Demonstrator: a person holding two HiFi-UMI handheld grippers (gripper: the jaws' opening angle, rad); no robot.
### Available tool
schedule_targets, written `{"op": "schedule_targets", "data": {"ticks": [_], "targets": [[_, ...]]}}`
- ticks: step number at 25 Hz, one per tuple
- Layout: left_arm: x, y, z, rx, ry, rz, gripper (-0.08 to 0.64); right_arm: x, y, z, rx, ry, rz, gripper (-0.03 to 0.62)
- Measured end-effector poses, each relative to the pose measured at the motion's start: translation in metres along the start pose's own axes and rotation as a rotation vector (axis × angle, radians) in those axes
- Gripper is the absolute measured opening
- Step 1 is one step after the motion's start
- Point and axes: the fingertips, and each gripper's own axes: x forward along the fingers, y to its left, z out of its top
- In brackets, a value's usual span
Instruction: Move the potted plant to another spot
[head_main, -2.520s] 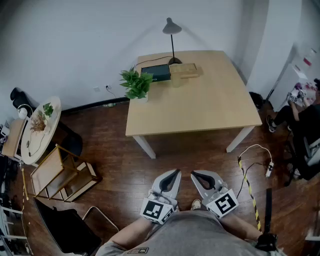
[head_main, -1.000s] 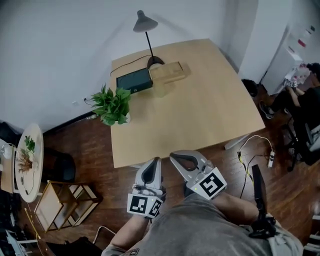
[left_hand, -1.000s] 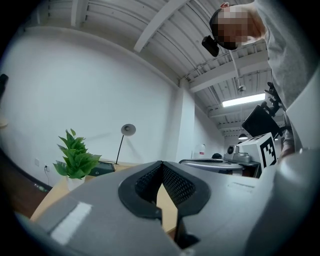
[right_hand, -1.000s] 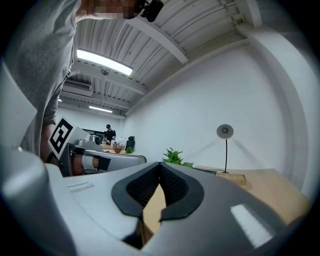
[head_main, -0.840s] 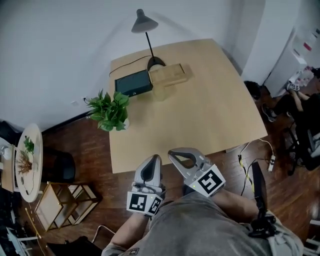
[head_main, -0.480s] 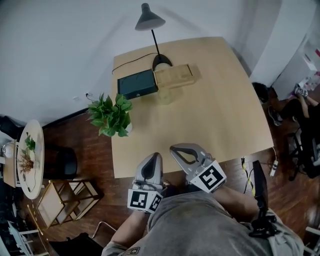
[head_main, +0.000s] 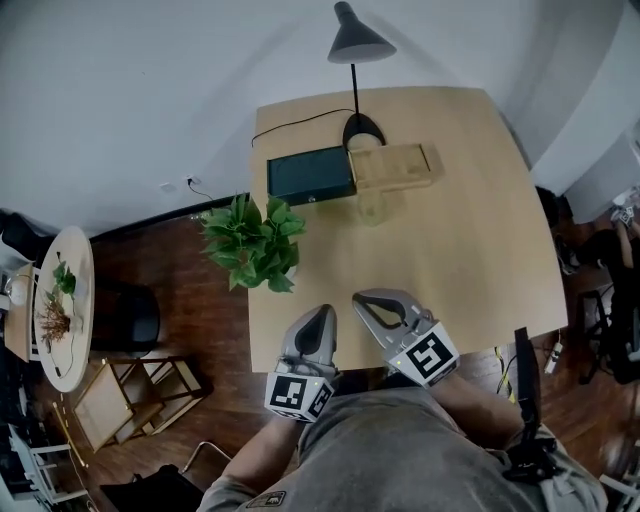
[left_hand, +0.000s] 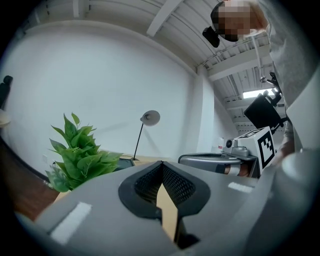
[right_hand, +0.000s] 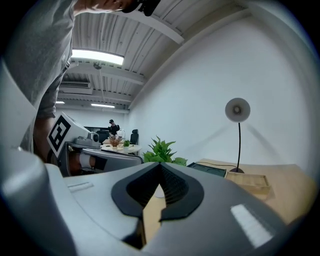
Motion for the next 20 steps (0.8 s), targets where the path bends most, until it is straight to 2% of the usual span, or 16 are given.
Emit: {"op": "schedule_targets", "data": {"ticks": [7,13,20], "targets": [[0.006,0.072,-0.032,-0.031,0.075,0.074,0.005,0.065,-0.005,-0.035,0.015,0.088,0.054,0.006],[0.009,0.126,-0.08,-0.075,0.159,0.155,0.005,0.111,-0.01,-0.085,0.05,0.18,0.1,0.006],[0.011,0.167,-0.13,-0.119,0.253,0.211,0.005,0.151,-0.012,-0.14,0.098,0.271,0.135,0.006]]}}
